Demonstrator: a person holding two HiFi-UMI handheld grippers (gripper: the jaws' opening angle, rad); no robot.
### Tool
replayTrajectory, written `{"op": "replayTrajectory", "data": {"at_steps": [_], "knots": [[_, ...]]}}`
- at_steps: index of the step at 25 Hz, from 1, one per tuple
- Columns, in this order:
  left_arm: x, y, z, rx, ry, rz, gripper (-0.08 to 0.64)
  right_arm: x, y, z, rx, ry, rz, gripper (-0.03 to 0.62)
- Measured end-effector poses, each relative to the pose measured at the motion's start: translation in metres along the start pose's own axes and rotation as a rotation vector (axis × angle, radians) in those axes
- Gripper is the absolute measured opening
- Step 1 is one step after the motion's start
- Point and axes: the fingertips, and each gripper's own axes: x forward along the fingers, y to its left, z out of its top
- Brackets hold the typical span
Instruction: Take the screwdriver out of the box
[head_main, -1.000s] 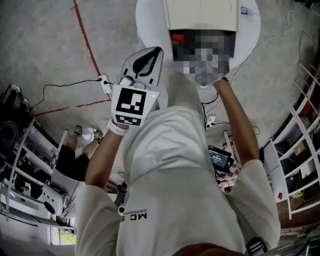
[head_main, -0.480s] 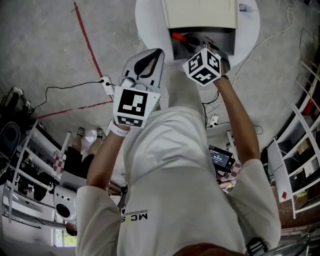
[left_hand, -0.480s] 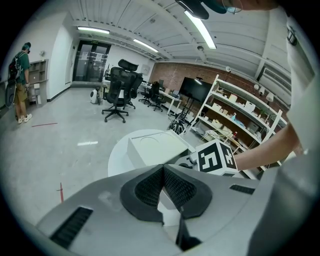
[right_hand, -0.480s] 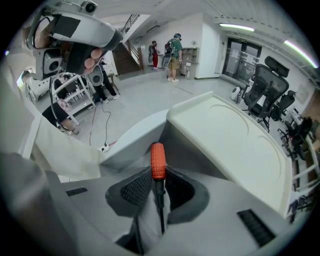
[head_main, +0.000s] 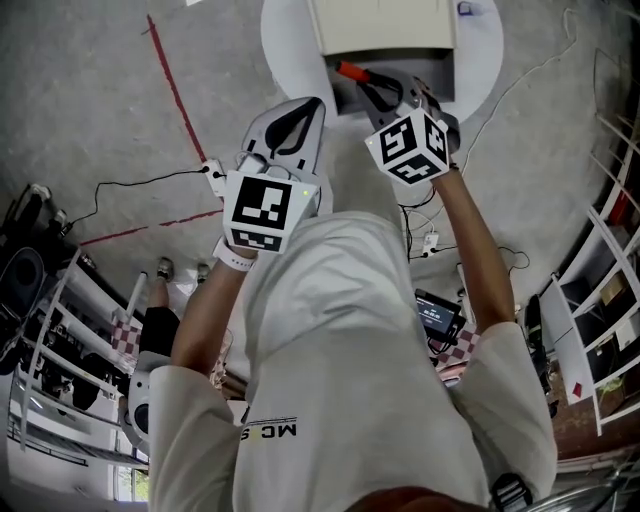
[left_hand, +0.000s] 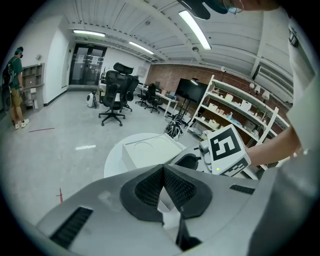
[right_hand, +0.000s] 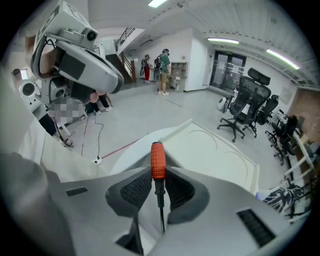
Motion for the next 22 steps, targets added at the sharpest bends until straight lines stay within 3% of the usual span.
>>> {"op": "replayTrajectory", "data": {"at_steps": [22], "knots": [[-0.046, -0.037, 0.053, 0.089, -0.094, -0.014, 0.003, -0.152, -0.015, 0.056, 0.195, -0.278, -0.245, 0.138]]}}
